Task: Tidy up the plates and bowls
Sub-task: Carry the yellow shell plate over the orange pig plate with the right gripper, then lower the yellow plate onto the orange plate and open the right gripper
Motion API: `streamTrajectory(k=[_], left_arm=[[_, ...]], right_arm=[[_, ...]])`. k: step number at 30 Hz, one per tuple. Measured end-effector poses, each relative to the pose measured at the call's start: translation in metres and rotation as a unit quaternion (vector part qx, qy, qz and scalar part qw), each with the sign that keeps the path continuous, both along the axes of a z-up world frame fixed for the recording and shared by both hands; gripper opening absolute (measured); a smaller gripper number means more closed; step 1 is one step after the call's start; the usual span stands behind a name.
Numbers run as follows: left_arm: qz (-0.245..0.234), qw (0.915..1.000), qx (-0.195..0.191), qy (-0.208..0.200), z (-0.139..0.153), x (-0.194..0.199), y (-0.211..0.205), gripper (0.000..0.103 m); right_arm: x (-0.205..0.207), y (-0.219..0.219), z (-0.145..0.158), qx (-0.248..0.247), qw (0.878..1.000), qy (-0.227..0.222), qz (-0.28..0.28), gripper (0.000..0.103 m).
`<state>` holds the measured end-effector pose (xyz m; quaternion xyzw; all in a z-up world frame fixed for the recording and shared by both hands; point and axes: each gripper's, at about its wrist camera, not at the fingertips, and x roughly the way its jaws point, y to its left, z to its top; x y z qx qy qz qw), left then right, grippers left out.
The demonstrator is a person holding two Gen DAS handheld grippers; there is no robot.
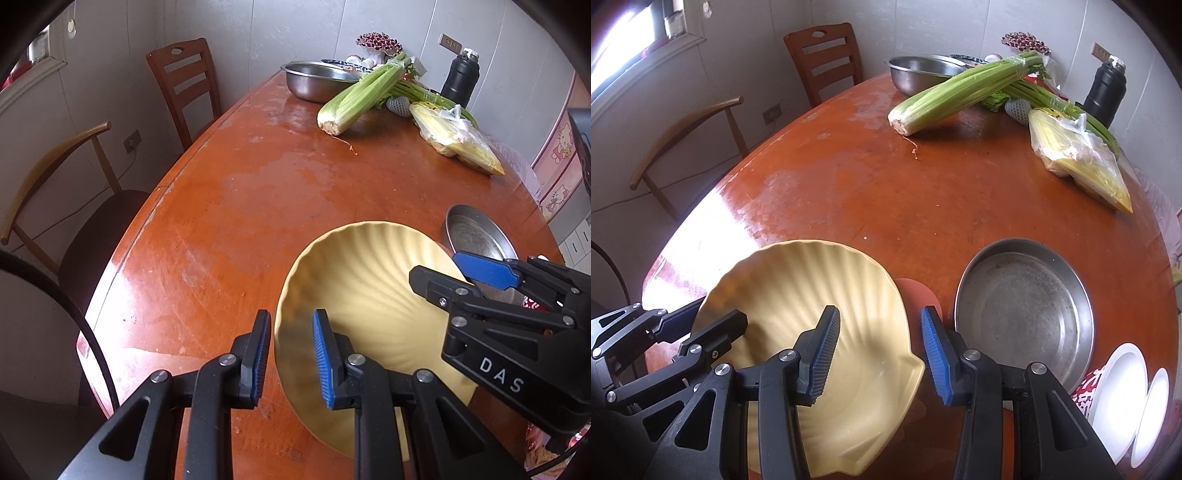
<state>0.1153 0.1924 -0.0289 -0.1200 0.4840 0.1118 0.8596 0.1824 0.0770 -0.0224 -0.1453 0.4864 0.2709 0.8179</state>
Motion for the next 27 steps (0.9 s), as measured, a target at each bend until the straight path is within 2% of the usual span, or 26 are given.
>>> streamTrajectory(k=[4,12,16,21,27], left_arm=[[-0.004,0.9998,-0.013,-0.012,0.006,-0.003,0.004,0.024],[0.000,0.9994,-0.009,-0.034,0.026,-0.013,0.001,0.024],[-0.006,0.9990,-0.003,-0.044,0.038,-0.018,-0.008,0.027],[-0.016,0.9980,0.007,-0.061,0.058,-0.025,-0.027,0.032],[-0.048,0.9946,0.013,-0.092,0.083,-0.031,-0.065,0.041]], right_arm=[[0.002,-0.006,0.004,0.012,1.000,0.003,-0.007,0.047],[-0.004,-0.016,0.019,0.029,0.999,-0.006,-0.019,0.047],[-0.010,-0.028,0.036,0.045,0.999,-0.016,-0.026,0.047],[-0.024,-0.058,0.070,0.076,0.995,-0.044,-0.040,0.049],[-0.044,-0.122,0.106,0.108,0.988,-0.082,-0.069,0.051]])
